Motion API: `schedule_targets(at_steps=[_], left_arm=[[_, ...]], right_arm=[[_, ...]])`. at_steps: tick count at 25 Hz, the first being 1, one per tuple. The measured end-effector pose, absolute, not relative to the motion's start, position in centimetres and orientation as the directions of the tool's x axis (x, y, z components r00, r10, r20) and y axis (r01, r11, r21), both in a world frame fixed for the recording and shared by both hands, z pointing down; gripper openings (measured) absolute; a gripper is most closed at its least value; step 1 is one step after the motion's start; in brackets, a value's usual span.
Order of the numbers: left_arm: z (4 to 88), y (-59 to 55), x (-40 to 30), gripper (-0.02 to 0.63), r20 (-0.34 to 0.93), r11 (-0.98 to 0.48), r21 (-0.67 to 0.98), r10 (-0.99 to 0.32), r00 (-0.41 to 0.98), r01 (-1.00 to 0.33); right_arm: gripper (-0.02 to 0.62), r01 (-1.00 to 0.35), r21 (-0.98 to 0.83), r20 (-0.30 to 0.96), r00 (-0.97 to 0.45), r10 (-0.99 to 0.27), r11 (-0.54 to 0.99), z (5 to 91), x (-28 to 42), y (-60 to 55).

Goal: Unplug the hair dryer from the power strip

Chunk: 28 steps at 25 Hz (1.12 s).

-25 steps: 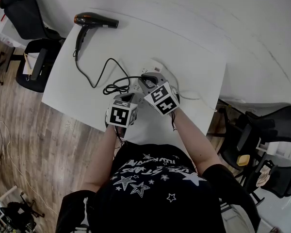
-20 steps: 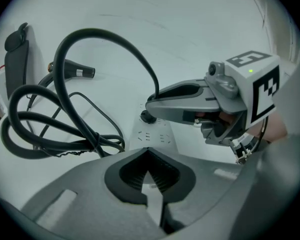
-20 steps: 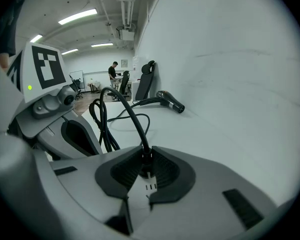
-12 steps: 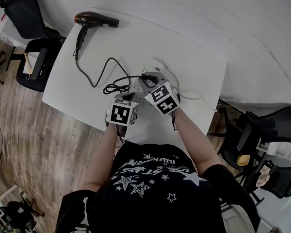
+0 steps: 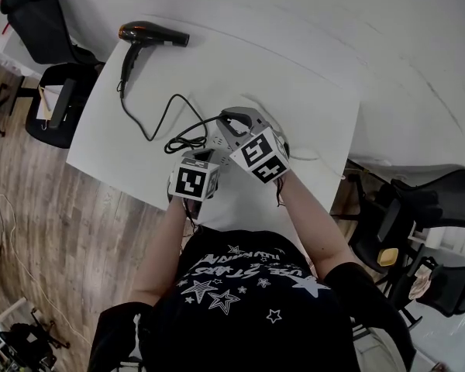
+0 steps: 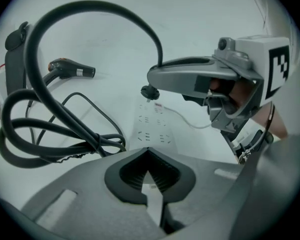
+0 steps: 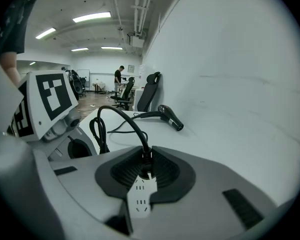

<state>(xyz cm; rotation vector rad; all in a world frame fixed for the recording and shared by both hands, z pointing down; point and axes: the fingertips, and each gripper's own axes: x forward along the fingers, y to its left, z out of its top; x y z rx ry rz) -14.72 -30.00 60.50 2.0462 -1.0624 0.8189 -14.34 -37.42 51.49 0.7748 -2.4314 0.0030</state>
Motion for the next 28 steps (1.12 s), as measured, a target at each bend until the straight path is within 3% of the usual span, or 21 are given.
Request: schedule_targets(at_steps=[11,17,28], left_arm=[[60.3,-29.7,-14.7,0.008,0.732,-0.448,0.231,-0.505,0.458,-0.863],[58.4,-28.3,-14.6,0.007,0.609,-0.421,0.325,-0.592,0.527,-0.847],[54.6,-23.3,-14.6,0.008,0.541,-0.340,0.307,-0.706,0.457,-0.889]], right_arm=[[0.067,-0.596,0.121,0.494,-0.657,-0.569,0.794,48.9,-12.2,-36.0],[0.069,-0.610,0.146,0.442,-0.664,-0.603,0.779,46.5,-10.8,-34.7],[0.069,-0.595,0.101,0.376,-0.719,-0.584,0.797,43.5,-8.0,-29.6]])
